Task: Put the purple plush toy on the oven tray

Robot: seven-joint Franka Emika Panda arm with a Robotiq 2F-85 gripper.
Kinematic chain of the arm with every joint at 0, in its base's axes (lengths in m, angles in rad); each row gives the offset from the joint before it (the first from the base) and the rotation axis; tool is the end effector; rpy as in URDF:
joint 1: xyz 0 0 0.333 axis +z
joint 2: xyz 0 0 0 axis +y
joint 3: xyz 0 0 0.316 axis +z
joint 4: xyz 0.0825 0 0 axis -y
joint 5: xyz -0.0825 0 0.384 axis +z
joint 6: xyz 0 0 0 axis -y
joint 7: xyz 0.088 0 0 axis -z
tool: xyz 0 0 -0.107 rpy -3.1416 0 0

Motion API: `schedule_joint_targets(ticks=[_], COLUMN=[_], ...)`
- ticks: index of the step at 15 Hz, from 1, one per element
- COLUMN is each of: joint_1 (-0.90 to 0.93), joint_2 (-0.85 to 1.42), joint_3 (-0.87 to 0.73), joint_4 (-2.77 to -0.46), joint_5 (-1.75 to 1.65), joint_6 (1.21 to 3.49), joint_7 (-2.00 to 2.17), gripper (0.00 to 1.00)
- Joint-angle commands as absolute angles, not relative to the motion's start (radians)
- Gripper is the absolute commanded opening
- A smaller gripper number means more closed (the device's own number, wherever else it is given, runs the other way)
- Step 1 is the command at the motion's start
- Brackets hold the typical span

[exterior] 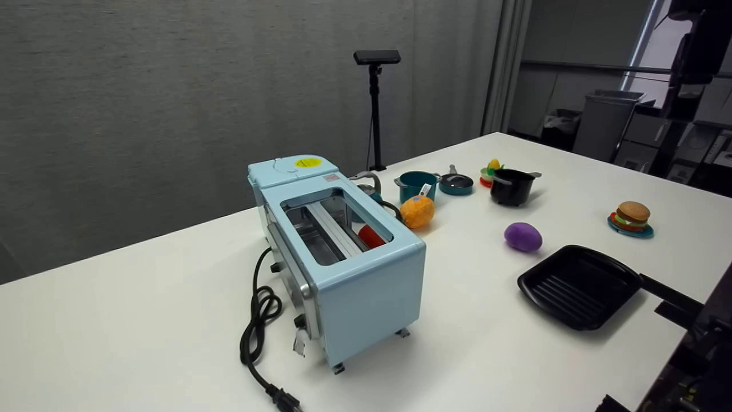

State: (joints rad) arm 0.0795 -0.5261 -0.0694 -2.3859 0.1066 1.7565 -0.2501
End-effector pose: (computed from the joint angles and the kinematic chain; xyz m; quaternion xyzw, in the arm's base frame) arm 0.3809 0.0110 0.5021 -0.9887 -0.1223 0.0440 0.0747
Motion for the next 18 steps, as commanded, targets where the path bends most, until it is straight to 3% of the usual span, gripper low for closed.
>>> schedule_joint_targets(ticks=[1, 11, 18], joint_1=[0.047, -0.036, -0.058], joint_2=[-0.509, -0.361, -0.317], joint_3=[-0.067, -0.083, -0.092], joint_4=[-2.416, -2.462, -2.462], joint_5=[0.094, 0.036, 0.037], joint_6=[1.839, 2.108, 2.143], joint_7=[-0.238, -0.189, -0.161], gripper=[1.0, 1.0, 1.0])
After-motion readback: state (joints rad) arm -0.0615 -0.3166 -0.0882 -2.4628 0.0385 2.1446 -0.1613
